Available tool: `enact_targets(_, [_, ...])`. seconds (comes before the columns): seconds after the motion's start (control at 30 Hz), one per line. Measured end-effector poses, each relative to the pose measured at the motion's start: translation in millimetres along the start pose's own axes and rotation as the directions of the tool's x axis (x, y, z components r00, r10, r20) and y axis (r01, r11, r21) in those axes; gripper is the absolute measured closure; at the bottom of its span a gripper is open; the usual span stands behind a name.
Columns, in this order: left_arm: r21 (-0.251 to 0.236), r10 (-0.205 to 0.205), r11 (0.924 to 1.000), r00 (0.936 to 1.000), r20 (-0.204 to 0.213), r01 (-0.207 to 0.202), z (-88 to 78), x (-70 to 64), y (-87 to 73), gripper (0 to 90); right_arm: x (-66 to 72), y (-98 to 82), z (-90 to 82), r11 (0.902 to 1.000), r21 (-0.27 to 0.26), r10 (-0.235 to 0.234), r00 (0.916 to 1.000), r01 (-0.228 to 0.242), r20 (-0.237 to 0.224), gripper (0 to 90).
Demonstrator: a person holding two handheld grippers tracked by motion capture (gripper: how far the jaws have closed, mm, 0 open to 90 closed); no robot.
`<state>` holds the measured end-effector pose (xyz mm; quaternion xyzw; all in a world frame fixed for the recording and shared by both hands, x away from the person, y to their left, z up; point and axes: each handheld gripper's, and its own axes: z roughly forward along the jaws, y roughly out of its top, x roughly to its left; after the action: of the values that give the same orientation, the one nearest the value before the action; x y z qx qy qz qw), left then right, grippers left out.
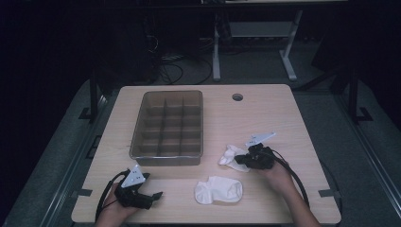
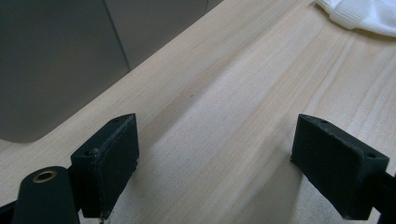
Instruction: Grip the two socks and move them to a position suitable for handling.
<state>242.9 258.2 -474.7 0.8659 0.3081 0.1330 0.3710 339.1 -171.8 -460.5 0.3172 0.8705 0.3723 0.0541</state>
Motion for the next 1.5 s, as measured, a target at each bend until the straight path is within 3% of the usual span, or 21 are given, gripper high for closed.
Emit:
enact_targets(0.5, [-0.001, 0.002, 1.0, 1.0, 0.003, -0.002, 1.0, 0.8, 1.0, 14.4, 5.3, 29.5, 19.4, 0.9991, -0.033, -0.025, 0.9997, 0.025, 0.001, 85.3])
enact_targets(0.67, [-0.001, 0.002, 1.0, 1.0, 0.003, -0.002, 1.0, 0.9, 1.0, 14.4, 0.9, 27.9, 22.6, 0.9991, -0.042, -0.008, 1.0, 0.007, -0.006, 82.6])
enact_targets(0.83, [-0.001, 0.001, 1.0, 1.0, 0.003, -0.001, 1.0, 0.8, 1.0, 14.4, -1.4, 25.9, 6.7, 0.9963, -0.085, 0.009, 1.0, -0.009, -0.003, 75.6])
enact_targets(1.0, [-0.001, 0.002, 1.0, 1.0, 0.003, -0.002, 1.0, 0.8, 1.0, 14.4, -2.1, 17.4, 11.6, 0.9988, -0.046, 0.014, 0.9998, -0.013, 0.013, 65.2])
enact_targets(1.1, [-0.001, 0.002, 1.0, 1.0, 0.003, -0.002, 1.0, 0.8, 1.0, 14.4, -2.3, 16.7, 15.6, 0.9986, -0.051, 0.01, 0.9998, -0.009, 0.016, 62.3])
enact_targets(1.33, [-0.001, 0.002, 1.0, 1.0, 0.003, -0.002, 1.0, 0.8, 1.0, 14.4, 0.4, 15.5, 27.6, 0.9994, -0.018, -0.03, 0.999, 0.03, 0.034, 62.9])
enact_targets(1.5, [-0.001, 0.002, 1.0, 1.0, 0.003, -0.002, 1.1, 0.8, 1.0, 14.4, -0.6, 13.1, 27.6, 0.9985, -0.026, -0.047, 0.997, 0.049, 0.062, 75.1])
